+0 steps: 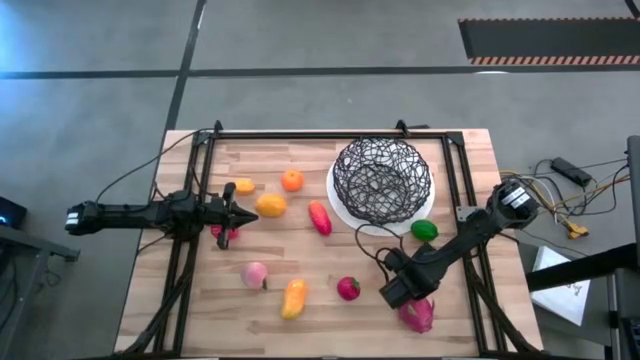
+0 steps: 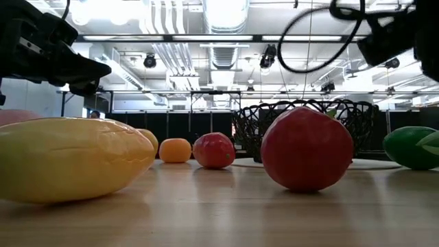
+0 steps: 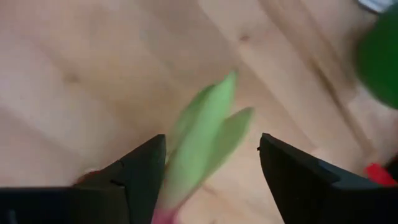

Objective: Build produce basket
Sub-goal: Put the dragon fruit into the black basket

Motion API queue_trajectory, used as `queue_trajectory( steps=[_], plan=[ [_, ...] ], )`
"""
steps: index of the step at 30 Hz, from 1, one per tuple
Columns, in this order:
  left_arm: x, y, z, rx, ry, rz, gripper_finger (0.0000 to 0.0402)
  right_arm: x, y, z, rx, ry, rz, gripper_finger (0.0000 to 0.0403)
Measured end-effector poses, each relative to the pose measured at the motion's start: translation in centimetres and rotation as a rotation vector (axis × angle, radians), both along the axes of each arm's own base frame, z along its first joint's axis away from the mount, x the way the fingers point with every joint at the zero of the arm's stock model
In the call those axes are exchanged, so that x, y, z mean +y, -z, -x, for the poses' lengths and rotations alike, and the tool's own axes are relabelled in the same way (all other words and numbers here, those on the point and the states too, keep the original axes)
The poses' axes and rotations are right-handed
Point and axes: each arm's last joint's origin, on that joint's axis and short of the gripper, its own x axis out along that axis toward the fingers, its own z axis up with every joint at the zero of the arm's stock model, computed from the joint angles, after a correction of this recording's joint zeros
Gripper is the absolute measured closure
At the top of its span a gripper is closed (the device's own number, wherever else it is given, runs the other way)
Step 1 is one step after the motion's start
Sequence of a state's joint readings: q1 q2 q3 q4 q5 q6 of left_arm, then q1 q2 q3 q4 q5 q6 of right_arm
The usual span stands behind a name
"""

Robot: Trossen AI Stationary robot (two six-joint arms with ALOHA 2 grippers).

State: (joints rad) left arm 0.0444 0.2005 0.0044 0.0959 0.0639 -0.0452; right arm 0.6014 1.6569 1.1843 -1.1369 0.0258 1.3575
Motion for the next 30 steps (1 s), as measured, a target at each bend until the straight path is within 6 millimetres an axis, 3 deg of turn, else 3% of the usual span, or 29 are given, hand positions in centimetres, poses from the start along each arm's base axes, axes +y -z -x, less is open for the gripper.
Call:
queue_trajectory(
  steps=[8,14,21,26,30],
  plan=[
    [0.0,0.0,0.0,0.002,0.0,0.0,0.0401,-0.5,1.9,0.4,-0.016,-0.002,-0.042,0.0175],
    [0.0,0.0,0.0,0.002,0.0,0.0,0.0401,-0.7,3.9,0.7,-0.121,0.054,-0.139,0.0154],
    [0.0,0.0,0.0,0.002,0.0,0.0,0.0401,-1.1,4.5,1.3,-0.119,0.099,-0.137,0.0138],
    [0.0,0.0,0.0,0.002,0.0,0.0,0.0401,-1.3,4.4,1.3,-0.113,0.103,-0.143,0.0171],
    [0.0,0.0,0.0,0.002,0.0,0.0,0.0401,-1.4,4.5,1.4,-0.11,0.103,-0.14,0.0227]
  ],
)
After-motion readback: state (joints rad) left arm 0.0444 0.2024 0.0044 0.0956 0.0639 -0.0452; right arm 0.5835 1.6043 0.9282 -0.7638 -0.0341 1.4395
